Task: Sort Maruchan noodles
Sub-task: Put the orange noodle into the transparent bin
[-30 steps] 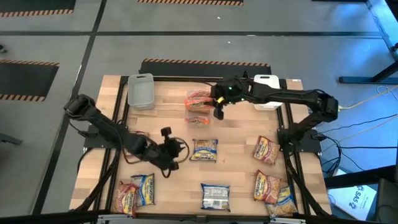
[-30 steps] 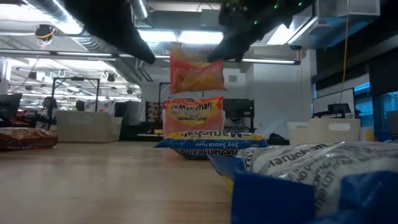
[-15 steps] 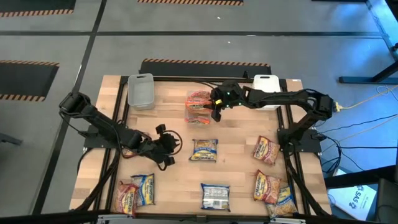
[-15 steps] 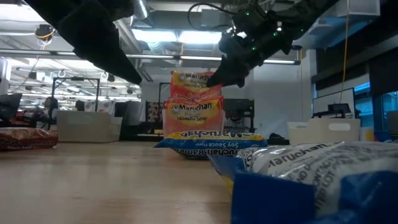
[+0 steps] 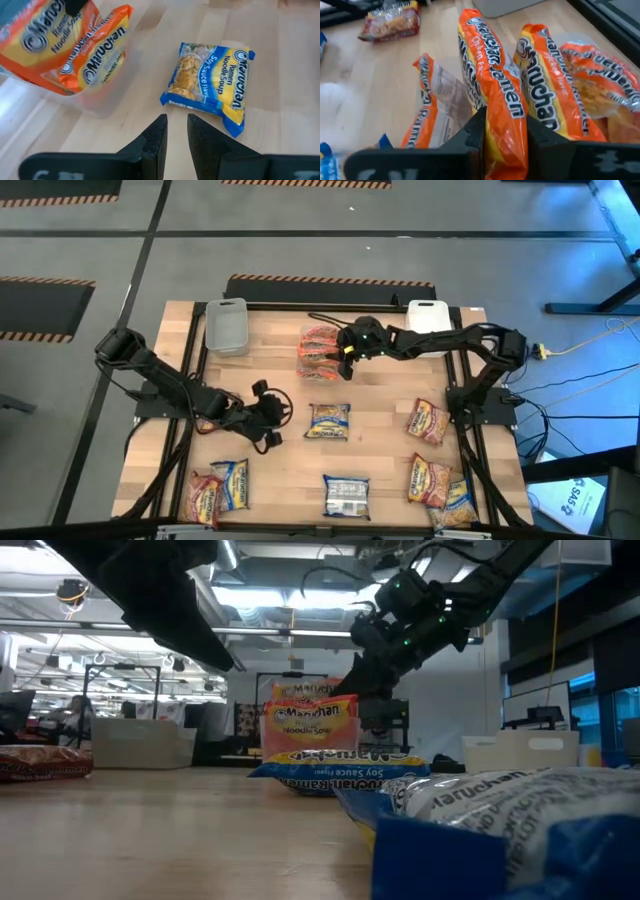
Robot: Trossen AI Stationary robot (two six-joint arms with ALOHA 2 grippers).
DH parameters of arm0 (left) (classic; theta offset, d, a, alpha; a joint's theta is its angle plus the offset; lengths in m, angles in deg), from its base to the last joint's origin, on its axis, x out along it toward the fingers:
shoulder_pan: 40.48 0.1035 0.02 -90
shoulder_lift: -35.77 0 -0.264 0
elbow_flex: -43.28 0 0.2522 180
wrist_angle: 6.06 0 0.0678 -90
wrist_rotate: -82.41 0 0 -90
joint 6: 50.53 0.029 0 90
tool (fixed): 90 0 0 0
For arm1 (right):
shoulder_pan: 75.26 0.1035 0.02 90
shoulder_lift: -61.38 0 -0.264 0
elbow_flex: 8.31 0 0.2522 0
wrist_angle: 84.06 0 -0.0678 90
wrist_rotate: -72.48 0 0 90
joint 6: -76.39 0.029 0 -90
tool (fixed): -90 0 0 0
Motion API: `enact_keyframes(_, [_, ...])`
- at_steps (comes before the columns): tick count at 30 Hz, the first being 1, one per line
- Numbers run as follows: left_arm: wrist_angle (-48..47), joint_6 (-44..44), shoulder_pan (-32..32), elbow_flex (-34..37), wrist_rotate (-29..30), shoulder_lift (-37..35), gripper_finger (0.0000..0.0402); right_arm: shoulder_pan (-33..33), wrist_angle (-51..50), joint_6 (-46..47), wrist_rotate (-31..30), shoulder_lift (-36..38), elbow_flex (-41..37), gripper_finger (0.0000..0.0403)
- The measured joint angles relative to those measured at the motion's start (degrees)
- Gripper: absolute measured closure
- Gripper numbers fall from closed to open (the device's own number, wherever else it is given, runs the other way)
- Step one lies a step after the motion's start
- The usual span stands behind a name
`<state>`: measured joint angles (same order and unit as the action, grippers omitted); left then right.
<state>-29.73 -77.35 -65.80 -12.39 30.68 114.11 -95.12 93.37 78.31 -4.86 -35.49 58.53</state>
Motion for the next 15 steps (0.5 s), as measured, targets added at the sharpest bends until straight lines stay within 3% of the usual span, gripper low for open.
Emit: enact_keyframes(15, [0.33, 0.38, 0.09, 0.00, -0.30, 0.00, 0.0333, 0.00, 5.49, -0.41, 1.39, 1.37, -0.09, 0.0347])
